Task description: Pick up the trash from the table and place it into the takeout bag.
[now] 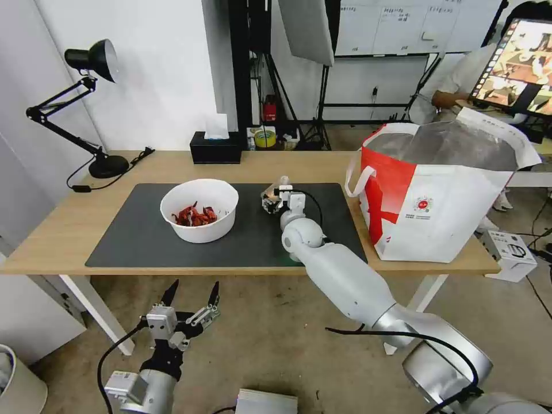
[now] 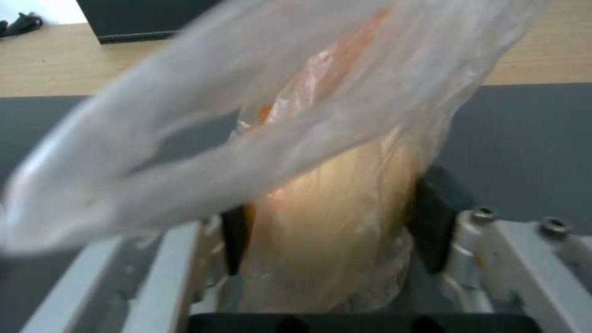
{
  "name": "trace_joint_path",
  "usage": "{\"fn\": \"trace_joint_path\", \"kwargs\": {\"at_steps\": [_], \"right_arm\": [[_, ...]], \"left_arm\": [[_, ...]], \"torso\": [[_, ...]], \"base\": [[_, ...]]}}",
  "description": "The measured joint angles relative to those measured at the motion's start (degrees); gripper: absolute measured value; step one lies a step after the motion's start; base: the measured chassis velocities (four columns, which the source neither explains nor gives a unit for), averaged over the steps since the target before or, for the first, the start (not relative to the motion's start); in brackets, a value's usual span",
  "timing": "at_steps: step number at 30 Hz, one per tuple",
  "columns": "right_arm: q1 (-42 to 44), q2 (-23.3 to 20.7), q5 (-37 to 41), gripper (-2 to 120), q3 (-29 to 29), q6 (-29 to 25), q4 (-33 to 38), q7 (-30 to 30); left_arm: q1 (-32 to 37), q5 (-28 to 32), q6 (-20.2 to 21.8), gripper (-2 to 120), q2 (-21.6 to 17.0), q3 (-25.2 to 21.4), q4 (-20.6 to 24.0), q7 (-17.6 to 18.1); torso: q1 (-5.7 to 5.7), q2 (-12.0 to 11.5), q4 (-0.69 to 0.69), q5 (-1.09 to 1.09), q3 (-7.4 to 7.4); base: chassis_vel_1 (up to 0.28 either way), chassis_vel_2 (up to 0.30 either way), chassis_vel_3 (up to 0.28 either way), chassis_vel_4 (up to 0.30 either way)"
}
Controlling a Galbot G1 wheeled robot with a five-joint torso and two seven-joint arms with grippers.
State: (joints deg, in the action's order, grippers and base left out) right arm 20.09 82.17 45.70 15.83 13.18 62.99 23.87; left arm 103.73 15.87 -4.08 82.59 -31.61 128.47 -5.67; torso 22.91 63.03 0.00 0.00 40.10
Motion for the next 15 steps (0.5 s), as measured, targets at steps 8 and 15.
{"fn": "trace_joint_path", "kwargs": {"at_steps": [8,15], "right_arm": [[0.4,-1.2,0.3,18,0.1,0.0,1.0,0.0],[1.2,-3.4,0.4,6,0.2,-0.3,4.4,0.5]], "left_arm": [[0.1,-0.1,0.0,100,-0.1,0.2,-0.2,-0.1],[0.3,-0.2,0.0,100,-0.4,0.4,0.1,-0.1]], "torso": [[0.00,0.0,0.00,0.00,0.00],[0.00,0.0,0.00,0.00,0.00]], "base": [[0.000,0.000,0.000,0.000],[0.000,0.000,0.000,0.000]]}}
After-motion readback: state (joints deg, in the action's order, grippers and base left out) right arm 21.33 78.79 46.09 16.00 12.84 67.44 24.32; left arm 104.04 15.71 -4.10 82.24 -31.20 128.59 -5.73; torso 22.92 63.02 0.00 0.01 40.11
